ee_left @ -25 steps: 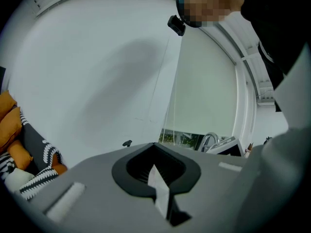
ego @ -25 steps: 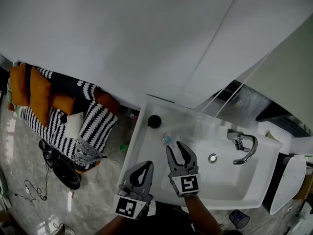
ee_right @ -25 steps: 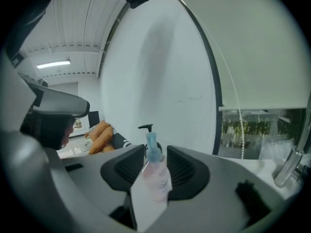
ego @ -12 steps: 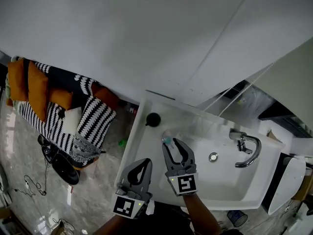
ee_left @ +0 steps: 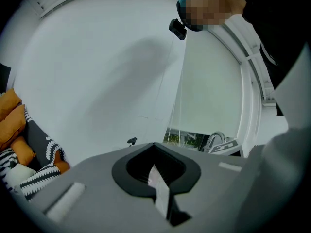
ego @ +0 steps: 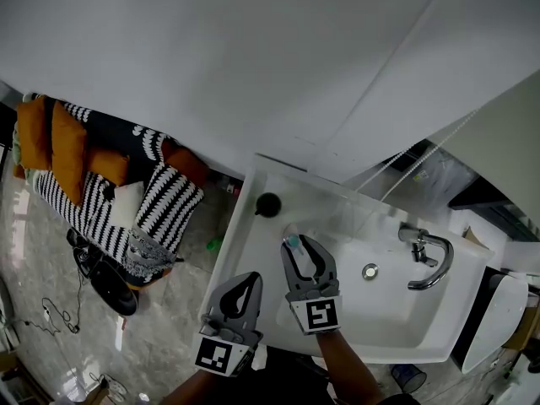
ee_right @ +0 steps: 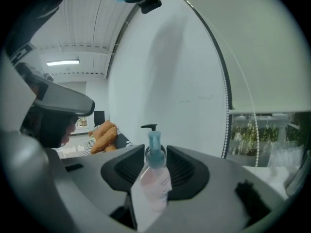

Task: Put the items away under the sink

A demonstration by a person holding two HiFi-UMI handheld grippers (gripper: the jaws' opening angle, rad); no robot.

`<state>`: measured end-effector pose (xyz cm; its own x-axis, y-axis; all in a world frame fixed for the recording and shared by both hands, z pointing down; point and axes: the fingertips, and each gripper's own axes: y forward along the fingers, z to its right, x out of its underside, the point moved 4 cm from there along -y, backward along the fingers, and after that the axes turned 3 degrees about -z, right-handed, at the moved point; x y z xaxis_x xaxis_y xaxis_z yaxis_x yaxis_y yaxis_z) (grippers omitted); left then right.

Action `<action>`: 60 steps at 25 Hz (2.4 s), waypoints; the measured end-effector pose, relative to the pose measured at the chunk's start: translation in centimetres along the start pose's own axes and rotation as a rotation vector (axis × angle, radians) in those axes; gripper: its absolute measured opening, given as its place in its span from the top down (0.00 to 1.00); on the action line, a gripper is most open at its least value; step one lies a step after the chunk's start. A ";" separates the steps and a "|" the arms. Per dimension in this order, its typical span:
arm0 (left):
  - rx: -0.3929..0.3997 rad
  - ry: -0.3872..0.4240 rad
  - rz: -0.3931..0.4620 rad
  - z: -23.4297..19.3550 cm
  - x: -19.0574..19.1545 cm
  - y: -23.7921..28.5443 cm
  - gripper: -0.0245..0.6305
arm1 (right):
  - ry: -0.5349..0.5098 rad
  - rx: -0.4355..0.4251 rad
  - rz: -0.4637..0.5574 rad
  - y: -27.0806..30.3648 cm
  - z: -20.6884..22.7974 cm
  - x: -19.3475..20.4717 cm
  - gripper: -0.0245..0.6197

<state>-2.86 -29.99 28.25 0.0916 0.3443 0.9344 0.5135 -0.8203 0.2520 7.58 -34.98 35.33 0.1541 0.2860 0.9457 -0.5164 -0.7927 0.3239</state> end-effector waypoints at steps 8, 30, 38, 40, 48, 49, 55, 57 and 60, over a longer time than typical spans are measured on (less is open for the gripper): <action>-0.015 -0.005 -0.014 -0.3 0.3 -0.4 0.95 | -0.049 0.004 -0.019 0.5 -0.1 0.2 0.76; -0.031 -0.013 -0.032 -1.1 0.4 -1.8 0.95 | -0.038 0.024 0.002 -0.3 -0.7 -0.2 0.78; -0.030 -0.009 -0.013 -1.1 0.4 -2.9 0.95 | -0.040 0.057 -0.002 -0.8 -1.1 -0.6 0.85; -0.031 -0.015 -0.009 -1.0 0.1 -3.2 0.95 | -0.041 0.061 0.005 -1.1 -1.2 -0.8 0.85; -0.026 -0.001 0.000 -0.9 -0.2 -4.3 0.95 | -0.056 0.068 0.021 -2.1 -1.6 -0.3 0.85; -0.027 -0.003 0.000 -0.9 0.0 -4.4 0.95 | -0.059 0.069 0.026 -2.1 -1.6 -0.2 0.85; -0.035 -0.011 0.003 -0.9 0.6 -5.1 0.95 | -0.073 0.089 0.061 -2.2 -1.5 -0.2 0.85; -0.036 -0.013 0.004 -0.8 0.6 -5.2 0.95 | -0.080 0.099 0.069 -2.1 -1.5 -0.1 0.84; -0.041 -0.016 0.005 -0.7 0.3 -5.1 0.95 | -0.087 0.100 0.067 -1.9 -1.4 -0.2 0.84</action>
<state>-6.09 -26.03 27.41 0.1081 0.3469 0.9317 0.4778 -0.8399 0.2573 7.34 -32.73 34.50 0.1967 0.1861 0.9626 -0.4420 -0.8596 0.2565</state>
